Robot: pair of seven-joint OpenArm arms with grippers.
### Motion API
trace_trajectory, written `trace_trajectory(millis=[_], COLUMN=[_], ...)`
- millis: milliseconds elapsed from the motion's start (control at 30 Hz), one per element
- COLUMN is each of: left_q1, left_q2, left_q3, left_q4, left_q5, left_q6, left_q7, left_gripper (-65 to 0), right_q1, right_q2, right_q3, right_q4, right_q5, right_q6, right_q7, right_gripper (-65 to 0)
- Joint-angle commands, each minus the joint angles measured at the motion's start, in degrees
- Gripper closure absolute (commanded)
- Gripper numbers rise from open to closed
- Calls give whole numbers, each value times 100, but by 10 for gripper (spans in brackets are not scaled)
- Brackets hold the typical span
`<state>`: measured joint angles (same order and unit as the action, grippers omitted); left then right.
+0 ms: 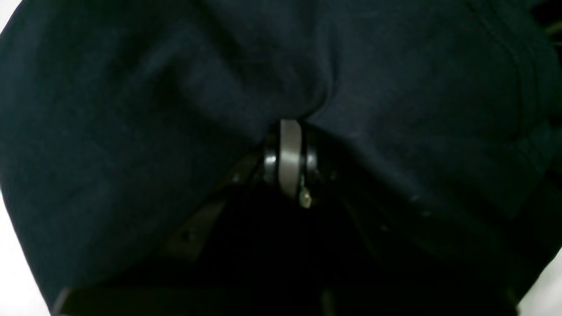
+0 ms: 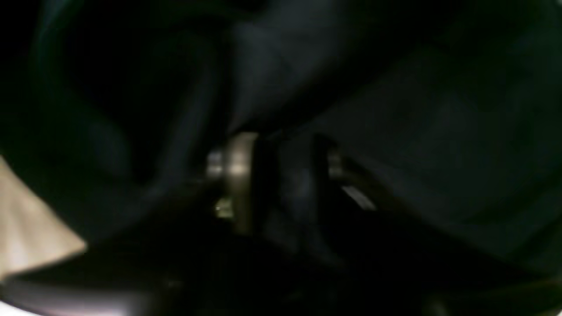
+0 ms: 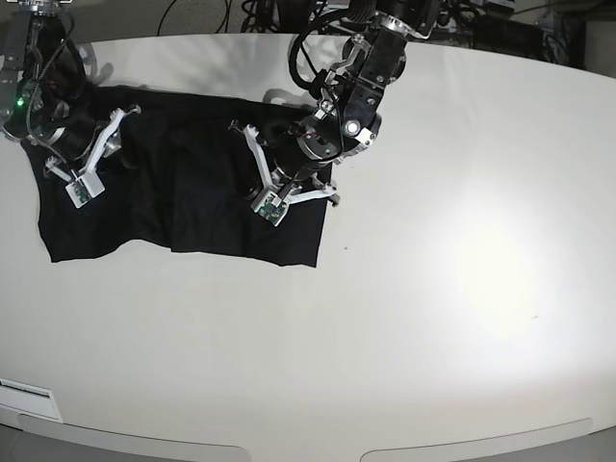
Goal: Fold the T-shirt properly
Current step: 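Regrasp the folded end with the left gripper and pull it flat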
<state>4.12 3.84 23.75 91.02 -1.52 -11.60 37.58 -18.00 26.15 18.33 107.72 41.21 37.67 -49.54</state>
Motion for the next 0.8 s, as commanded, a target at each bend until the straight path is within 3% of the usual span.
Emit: trace_trajectory(millis=[0,233,367,500,667,767], left_q1=[94,96,175,424,675,769], left_q2=[-125,-396,-640,-785,-894,-909], left_q3=[-20,-20,-26,-107,-254,-251], left_q4=[-52,466,785,1045,1329,1412], left_q5=[326,319,330,448,315,297], left_q6=[136,140,144,293,289,282], left_q7=[925,1375,1397,1397,1394,1394], left_gripper=[0,0,0,0,0,0], right_q1=[125,326,326,380,549,549], right_q2=[133,133,131,133,131,116], right_q3=[278,1676,1875,1875,1873,1867], right_q4=[332,588,-192,-1467,-2573,-2883], right_q5=[74,-398,-35,431,1591,2133], right_q6=[-107,-1023,-1132,-844,-256,85], right_q7=[190,146,-107,-219,-1040,-1220], right_gripper=[-325,-332,-333,-366,-366,-366])
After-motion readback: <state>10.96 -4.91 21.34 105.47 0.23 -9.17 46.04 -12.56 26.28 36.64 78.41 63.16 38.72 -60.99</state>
